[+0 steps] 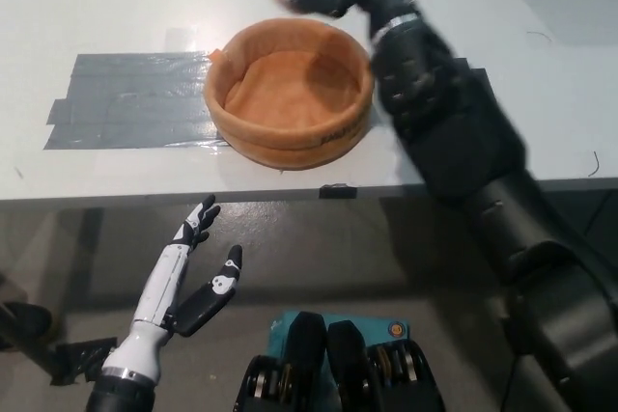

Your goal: A person hands a emotional support dumpling to the robot which it grabs with its right hand and places in the soft place kept infront of it in the centre of the desk

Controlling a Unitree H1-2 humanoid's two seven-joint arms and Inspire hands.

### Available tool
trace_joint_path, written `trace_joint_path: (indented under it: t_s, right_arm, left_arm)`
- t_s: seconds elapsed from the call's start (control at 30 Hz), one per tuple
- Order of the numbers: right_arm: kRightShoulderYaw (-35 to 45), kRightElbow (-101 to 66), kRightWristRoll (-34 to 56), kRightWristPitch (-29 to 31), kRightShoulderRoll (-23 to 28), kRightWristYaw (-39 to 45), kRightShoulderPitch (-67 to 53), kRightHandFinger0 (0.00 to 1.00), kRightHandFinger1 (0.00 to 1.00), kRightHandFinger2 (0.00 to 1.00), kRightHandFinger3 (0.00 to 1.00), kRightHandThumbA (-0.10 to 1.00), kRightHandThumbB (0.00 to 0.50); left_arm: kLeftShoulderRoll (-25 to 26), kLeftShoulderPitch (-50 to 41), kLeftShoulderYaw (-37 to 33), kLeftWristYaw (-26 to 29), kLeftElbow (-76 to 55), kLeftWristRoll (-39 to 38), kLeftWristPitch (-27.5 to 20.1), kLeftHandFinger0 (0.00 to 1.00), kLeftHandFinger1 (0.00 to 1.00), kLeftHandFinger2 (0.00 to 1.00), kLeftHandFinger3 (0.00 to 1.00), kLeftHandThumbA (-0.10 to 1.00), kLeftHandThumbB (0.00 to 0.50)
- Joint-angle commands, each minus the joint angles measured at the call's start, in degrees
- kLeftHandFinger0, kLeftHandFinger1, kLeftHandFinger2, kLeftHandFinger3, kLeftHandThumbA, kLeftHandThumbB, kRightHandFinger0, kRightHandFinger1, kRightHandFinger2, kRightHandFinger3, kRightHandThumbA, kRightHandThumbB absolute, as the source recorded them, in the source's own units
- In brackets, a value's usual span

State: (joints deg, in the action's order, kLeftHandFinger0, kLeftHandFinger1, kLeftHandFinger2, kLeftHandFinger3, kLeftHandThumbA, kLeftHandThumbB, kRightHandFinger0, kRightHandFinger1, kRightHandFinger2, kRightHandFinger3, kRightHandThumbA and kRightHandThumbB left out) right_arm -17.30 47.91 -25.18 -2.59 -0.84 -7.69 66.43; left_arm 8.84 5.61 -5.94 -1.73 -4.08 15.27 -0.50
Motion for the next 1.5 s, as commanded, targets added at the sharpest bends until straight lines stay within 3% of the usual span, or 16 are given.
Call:
trace_joint_path:
  t_s: [0.0, 0.1, 0.13, 0.17, 0.2, 0.23, 0.27, 0.33, 0.53, 0.67, 0.77, 1.0, 1.13, 1.27, 1.4, 1.47]
  right_arm:
    - [-2.61, 7.29, -3.4, 5.26, -2.06, -5.46, 5.13, 0.0, 0.41, 0.81, 0.8, -0.1, 0.201]
    - [-4.23, 11.34, -4.29, 4.62, -2.67, -6.05, 5.43, 0.05, 0.46, 0.78, 0.74, -0.1, 0.219]
    - [-4.56, 12.06, -4.25, 4.7, -2.71, -5.87, 5.47, 0.06, 0.45, 0.73, 0.67, -0.1, 0.223]
    - [-4.61, 13.42, -2.77, 5.04, -2.5, -1.77, 5.45, 0.59, 0.99, 1.0, 1.0, 0.09, 0.267]
    - [-4.41, 14.11, -1.87, 4.83, -2.44, 0.58, 5.64, 0.8, 1.0, 1.0, 1.0, 0.12, 0.264]
    - [-4.9, 14.79, -1.85, 4.72, -2.24, 2.34, 5.8, 1.0, 1.0, 1.0, 1.0, 0.27, 0.29]
    - [-6.4, 15.89, -2.78, 5.1, -1.61, 4.91, 5.76, 1.0, 1.0, 1.0, 1.0, 0.4, 0.329]
    - [-6.82, 16.49, -2.94, 4.92, -1.21, 4.9, 5.37, 1.0, 1.0, 1.0, 1.0, 0.56, 0.387]
    - [-6.32, 14.28, -2.19, 4.1, 0.08, 5.35, 4.66, 1.0, 1.0, 1.0, 1.0, 0.71, 0.388]
    - [-5.87, 10.97, -2.2, 2.34, 0.97, 6.06, 4.2, 1.0, 1.0, 1.0, 1.0, 0.76, 0.395]
    - [-4.18, 6.74, -1.52, 1.75, 1.98, 4.52, 3.07, 1.0, 1.0, 1.0, 1.0, 0.84, 0.372]
    - [3.89, -9.43, 2.13, 4.13, 4.34, 1.01, -1.67, 1.0, 1.0, 1.0, 1.0, 0.86, 0.362]
    - [7.82, -25.25, 3.56, 1.14, 5.8, 3.73, -6.88, 1.0, 1.0, 1.0, 1.0, 0.93, 0.36]
    - [10.7, -41.5, 6.21, -0.23, 6.32, 5.15, -14.44, 1.0, 1.0, 1.0, 1.0, 0.89, 0.331]
    - [12.33, -54.97, 9.46, -2.43, 7.06, 7.75, -25.14, 1.0, 1.0, 1.0, 1.0, 0.93, 0.283]
    - [13.3, -57.72, 11.26, -1.48, 6.78, 7.38, -28.77, 1.0, 1.0, 1.0, 1.0, 0.87, 0.275]
  left_arm:
    - [0.03, 0.62, -0.34, -0.19, -1.69, 0.14, -1.63, 1.0, 1.0, 1.0, 1.0, 0.5, 0.0]
    - [0.24, 0.81, -0.63, -0.28, -1.67, 0.44, -2.07, 1.0, 1.0, 1.0, 1.0, 0.47, 0.0]
    - [0.35, 0.91, -0.65, -0.29, -1.63, 0.49, -2.14, 1.0, 1.0, 1.0, 1.0, 0.46, 0.0]
    - [0.41, 0.97, -0.56, -0.23, -1.61, 0.41, -2.26, 1.0, 1.0, 1.0, 1.0, 0.46, 0.0]
    - [0.44, 1.04, -0.49, -0.25, -1.68, 0.31, -2.22, 1.0, 1.0, 1.0, 1.0, 0.46, 0.0]
    - [0.54, 1.12, -0.51, -0.42, -1.81, 0.31, -2.0, 1.0, 1.0, 1.0, 1.0, 0.46, 0.0]
    - [0.57, 1.26, -0.55, -0.56, -1.89, 0.28, -1.85, 1.0, 1.0, 1.0, 1.0, 0.46, 0.0]
    - [0.44, 1.51, -0.56, -0.59, -1.82, 0.18, -1.69, 1.0, 1.0, 1.0, 1.0, 0.45, 0.0]
    - [0.63, 1.84, -0.5, -0.88, -1.54, -0.09, -1.36, 1.0, 1.0, 1.0, 1.0, 0.49, 0.0]
    - [0.61, 1.69, -0.67, -0.73, -1.33, 0.13, -1.88, 1.0, 1.0, 1.0, 1.0, 0.5, 0.0]
    - [0.8, 1.7, -1.09, -0.73, -1.22, 0.96, -1.97, 1.0, 1.0, 1.0, 1.0, 0.51, 0.0]
    - [0.34, 1.96, -0.77, -0.64, -1.54, 0.02, -1.35, 1.0, 1.0, 1.0, 1.0, 0.48, 0.0]
    - [0.52, 3.04, -0.57, -0.96, -1.36, -0.56, -1.37, 1.0, 1.0, 1.0, 1.0, 0.48, 0.0]
    - [1.01, 5.2, 0.0, -0.77, -0.84, -0.18, -0.81, 1.0, 1.0, 1.0, 1.0, 0.49, 0.0]
    - [1.25, 6.06, 0.32, -0.59, -0.28, -0.19, -1.07, 1.0, 1.0, 1.0, 1.0, 0.52, 0.0]
    - [1.29, 6.28, 0.44, -0.41, -0.09, -0.14, -1.35, 1.0, 1.0, 1.0, 1.0, 0.52, 0.0]
